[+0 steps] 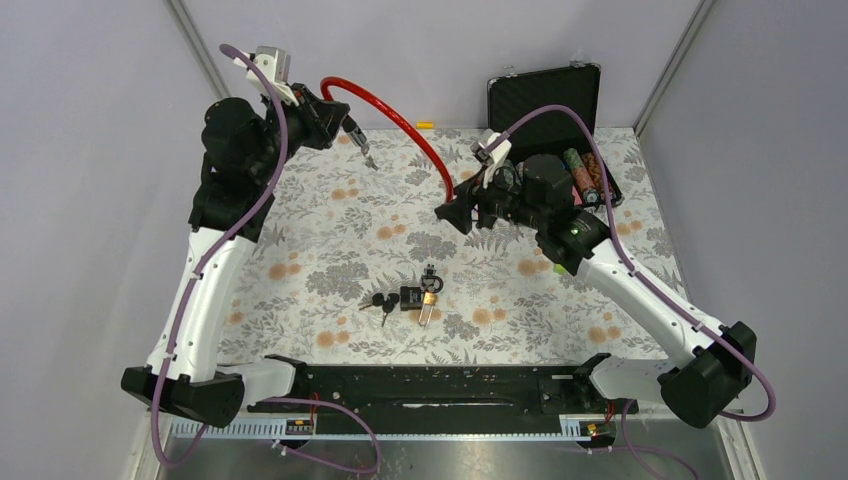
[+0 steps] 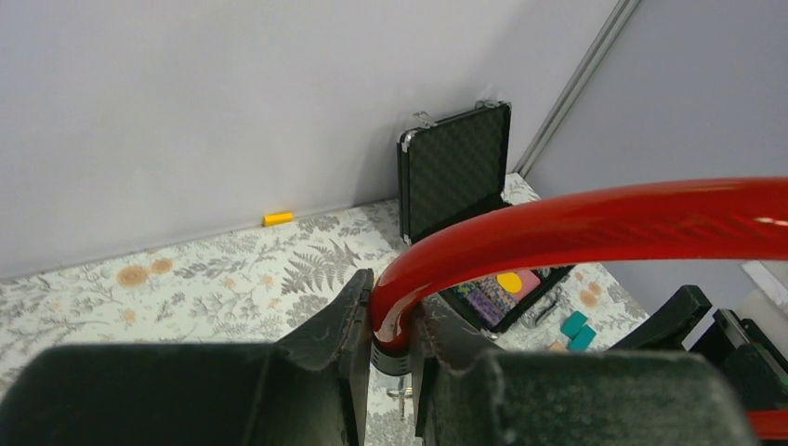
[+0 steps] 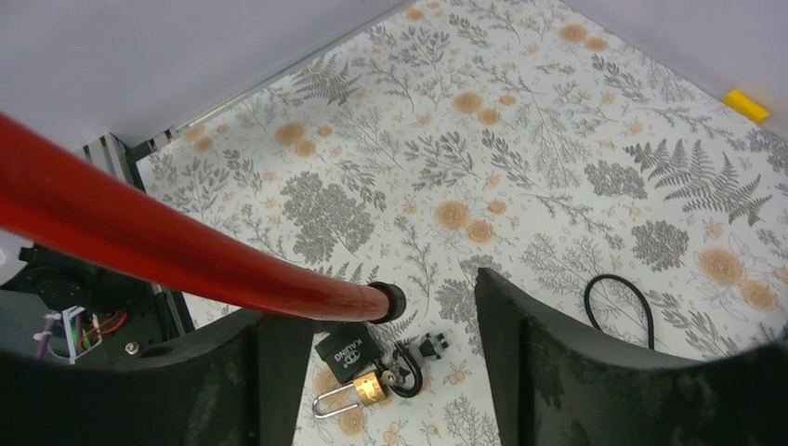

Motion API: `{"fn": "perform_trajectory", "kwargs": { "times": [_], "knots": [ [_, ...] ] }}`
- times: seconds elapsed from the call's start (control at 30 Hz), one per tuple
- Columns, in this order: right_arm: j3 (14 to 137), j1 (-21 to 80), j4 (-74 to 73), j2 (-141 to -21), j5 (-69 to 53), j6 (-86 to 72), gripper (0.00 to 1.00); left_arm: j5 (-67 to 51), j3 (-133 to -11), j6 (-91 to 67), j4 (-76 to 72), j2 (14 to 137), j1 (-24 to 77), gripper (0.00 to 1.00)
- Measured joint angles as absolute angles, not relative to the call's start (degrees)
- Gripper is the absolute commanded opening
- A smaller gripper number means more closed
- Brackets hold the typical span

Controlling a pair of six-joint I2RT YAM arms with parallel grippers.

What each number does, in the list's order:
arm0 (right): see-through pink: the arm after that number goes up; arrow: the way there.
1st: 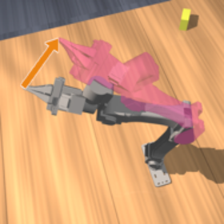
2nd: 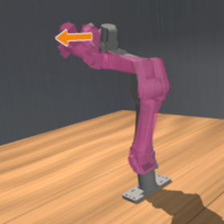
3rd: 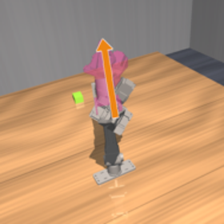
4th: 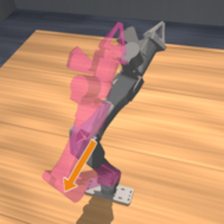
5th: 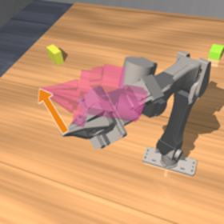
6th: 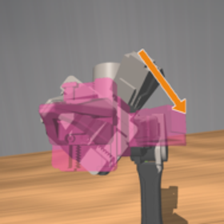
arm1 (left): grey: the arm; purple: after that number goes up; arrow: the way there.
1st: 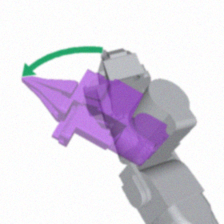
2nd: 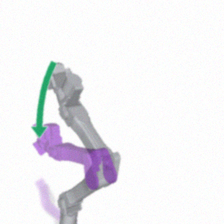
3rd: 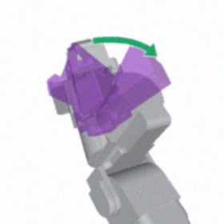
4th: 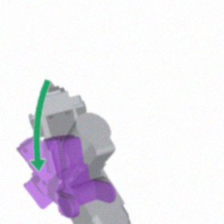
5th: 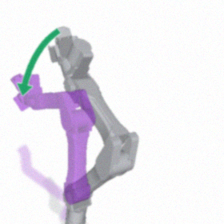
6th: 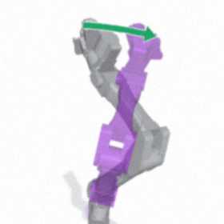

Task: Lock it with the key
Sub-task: Lock the lock.

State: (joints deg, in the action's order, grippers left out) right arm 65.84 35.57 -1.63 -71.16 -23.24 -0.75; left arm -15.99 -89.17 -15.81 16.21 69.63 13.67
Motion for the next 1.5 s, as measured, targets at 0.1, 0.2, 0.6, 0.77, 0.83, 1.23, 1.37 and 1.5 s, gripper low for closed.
{"fn": "perform_trajectory", "kwargs": {
  "times": [0.1,0.2,0.6,0.77,0.83,1.23,1.37,1.5],
  "knots": [
    [65.1,35.6,2.2,-71.1,-23.8,-1.7,0.52,-16.3,-89.8,-16.8,17.6,70.1,13.7,0.00],
    [63.8,35.6,6.3,-71.0,-25.3,-3.1,0.19,-16.7,-90.9,-17.8,18.9,70.8,13.6,0.00],
    [72.2,37.1,8.4,-71.4,-27.7,-9.9,0.00,-23.7,-92.2,-27.4,23.6,73.9,13.7,0.00],
    [77.1,40.7,9.0,-71.7,-23.0,-9.7,0.00,-29.5,-84.9,-36.2,18.1,73.3,13.6,0.00],
    [79.6,41.9,9.1,-72.6,-20.7,-9.1,0.00,-31.5,-82.3,-39.6,16.2,73.3,13.7,0.00],
    [87.1,44.6,6.6,-79.7,-10.8,-4.1,0.00,-36.9,-75.1,-54.6,4.6,71.9,13.6,0.00],
    [88.9,44.9,5.1,-80.7,-9.3,-2.7,0.00,-37.6,-73.7,-57.1,2.5,71.6,13.6,0.00],
    [90.2,45.0,4.9,-81.3,-8.4,-2.0,0.00,-38.6,-73.5,-58.6,1.4,71.6,13.6,0.00]
  ]
}}
